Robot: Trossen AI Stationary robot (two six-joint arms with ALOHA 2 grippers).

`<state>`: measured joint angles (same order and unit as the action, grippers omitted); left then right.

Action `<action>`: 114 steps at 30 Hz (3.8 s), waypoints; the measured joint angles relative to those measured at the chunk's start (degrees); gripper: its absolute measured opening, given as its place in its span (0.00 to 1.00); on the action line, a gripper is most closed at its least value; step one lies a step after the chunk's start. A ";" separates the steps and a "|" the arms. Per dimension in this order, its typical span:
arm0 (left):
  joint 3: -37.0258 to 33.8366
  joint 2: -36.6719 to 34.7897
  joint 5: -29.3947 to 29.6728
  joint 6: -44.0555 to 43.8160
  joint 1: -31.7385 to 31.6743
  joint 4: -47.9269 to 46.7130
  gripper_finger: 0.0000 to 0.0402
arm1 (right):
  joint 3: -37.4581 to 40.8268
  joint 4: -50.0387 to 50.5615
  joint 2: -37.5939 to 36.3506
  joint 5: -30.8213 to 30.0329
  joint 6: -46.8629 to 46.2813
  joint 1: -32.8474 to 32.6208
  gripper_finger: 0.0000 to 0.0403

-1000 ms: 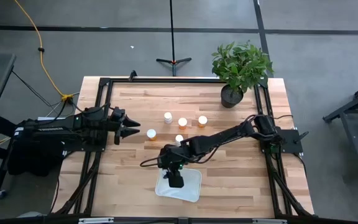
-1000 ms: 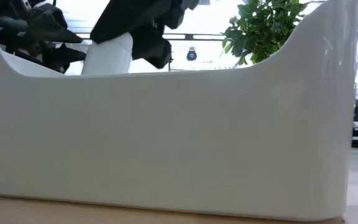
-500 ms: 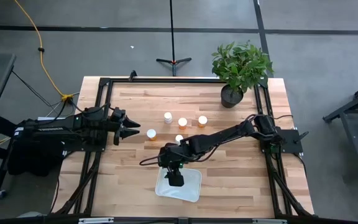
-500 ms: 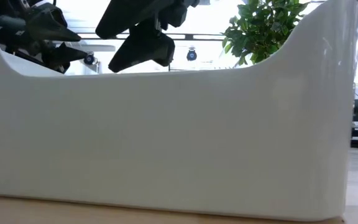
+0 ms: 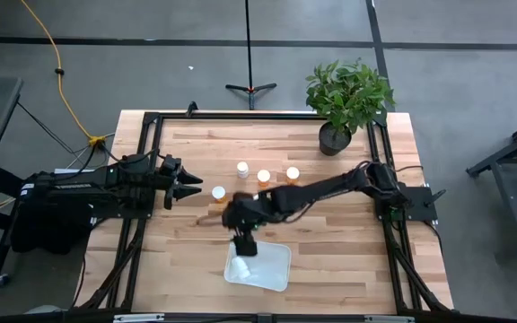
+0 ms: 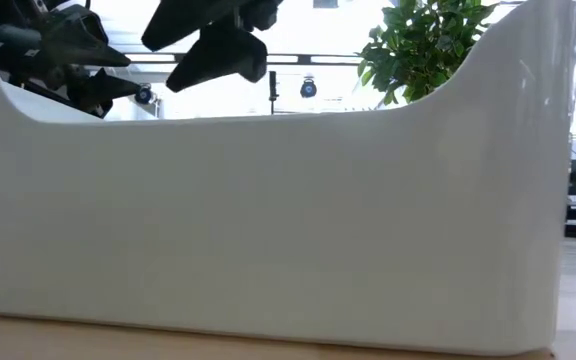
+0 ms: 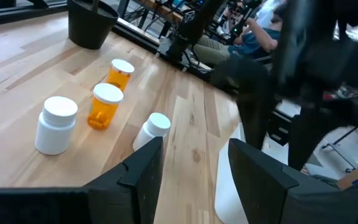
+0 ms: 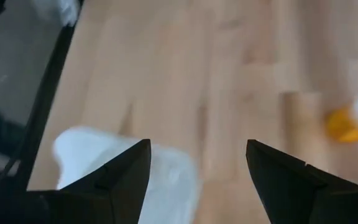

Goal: Pick and place pill bottles into a basket
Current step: Put the bottom orange pill bottle into the white bin

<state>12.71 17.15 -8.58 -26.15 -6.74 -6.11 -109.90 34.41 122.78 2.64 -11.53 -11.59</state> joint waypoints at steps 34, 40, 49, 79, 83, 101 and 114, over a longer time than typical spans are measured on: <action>-0.02 -0.02 0.63 0.15 0.00 0.50 0.54 | -2.87 -3.41 6.63 5.94 -0.40 12.37 0.72; -0.02 -0.01 0.67 0.15 0.00 0.47 0.54 | -2.87 -3.40 6.69 5.87 -1.46 13.71 0.76; -0.02 -0.01 0.81 0.15 0.00 0.46 0.54 | -2.85 -3.38 6.69 3.93 -1.84 15.51 0.76; -0.02 -0.02 0.74 0.17 0.00 -0.04 0.54 | -2.44 -13.01 13.94 9.82 -5.14 14.94 0.76; -0.02 -0.02 0.72 0.17 0.00 -0.04 0.54 | -2.46 -13.00 13.94 9.72 -5.07 14.94 0.76; -0.02 -0.02 0.55 0.39 0.00 -0.04 0.54 | -2.46 -16.36 13.86 7.16 -4.70 15.16 0.76; -0.02 0.00 0.59 0.39 0.00 -0.04 0.54 | -2.46 -16.71 13.99 7.26 -4.28 15.36 0.76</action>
<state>12.69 17.15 -7.99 -25.76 -6.74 -6.15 -112.36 17.69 136.77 9.90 -15.81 3.77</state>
